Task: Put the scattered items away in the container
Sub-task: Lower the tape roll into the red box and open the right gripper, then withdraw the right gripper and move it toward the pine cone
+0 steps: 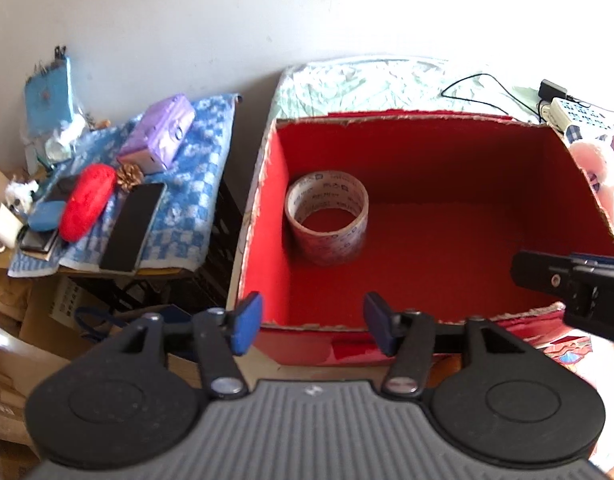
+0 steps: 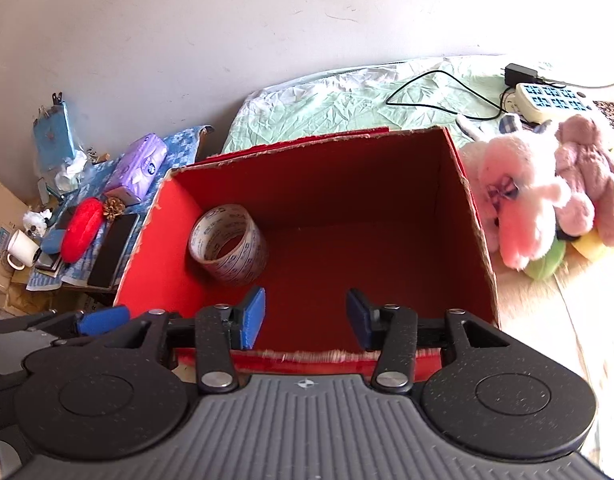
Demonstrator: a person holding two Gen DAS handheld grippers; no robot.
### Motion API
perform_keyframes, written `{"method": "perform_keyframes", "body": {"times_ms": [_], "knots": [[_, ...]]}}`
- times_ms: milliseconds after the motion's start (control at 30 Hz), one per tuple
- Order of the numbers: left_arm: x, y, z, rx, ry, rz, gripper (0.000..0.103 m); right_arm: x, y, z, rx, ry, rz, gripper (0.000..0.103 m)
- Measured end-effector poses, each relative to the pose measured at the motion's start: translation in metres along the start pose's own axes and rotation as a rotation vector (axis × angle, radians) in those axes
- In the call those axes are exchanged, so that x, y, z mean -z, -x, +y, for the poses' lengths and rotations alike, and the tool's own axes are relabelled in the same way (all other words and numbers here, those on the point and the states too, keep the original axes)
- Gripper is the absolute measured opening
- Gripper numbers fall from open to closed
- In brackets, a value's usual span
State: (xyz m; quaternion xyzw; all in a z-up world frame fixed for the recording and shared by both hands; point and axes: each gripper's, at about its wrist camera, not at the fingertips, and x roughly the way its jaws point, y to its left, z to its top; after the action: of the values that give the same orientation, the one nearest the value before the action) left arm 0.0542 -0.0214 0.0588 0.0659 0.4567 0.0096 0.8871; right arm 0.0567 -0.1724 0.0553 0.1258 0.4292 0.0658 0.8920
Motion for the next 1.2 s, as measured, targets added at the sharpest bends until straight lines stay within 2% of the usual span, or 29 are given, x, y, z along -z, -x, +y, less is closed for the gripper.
{"method": "perform_keyframes", "body": {"times_ms": [67,367,533,1000,1200], "knots": [[0.002,0.008,-0.003,0.006,-0.005,-0.016,0.073,0.004,0.005,-0.001,0.009,-0.007,-0.012,0.057],[0.011,0.02,-0.016,-0.011,0.02,-0.015,0.08,0.013,0.021,-0.013,-0.012,0.0,-0.022,0.057],[0.017,0.027,-0.026,-0.041,0.056,-0.012,0.089,0.015,0.03,-0.021,-0.048,0.041,-0.008,0.057],[0.035,0.025,-0.059,-0.119,0.14,0.064,0.092,0.023,0.031,-0.049,-0.122,0.123,0.076,0.057],[0.034,0.028,-0.065,-0.151,0.165,0.054,0.098,0.019,0.03,-0.061,-0.155,0.151,0.068,0.057]]}}
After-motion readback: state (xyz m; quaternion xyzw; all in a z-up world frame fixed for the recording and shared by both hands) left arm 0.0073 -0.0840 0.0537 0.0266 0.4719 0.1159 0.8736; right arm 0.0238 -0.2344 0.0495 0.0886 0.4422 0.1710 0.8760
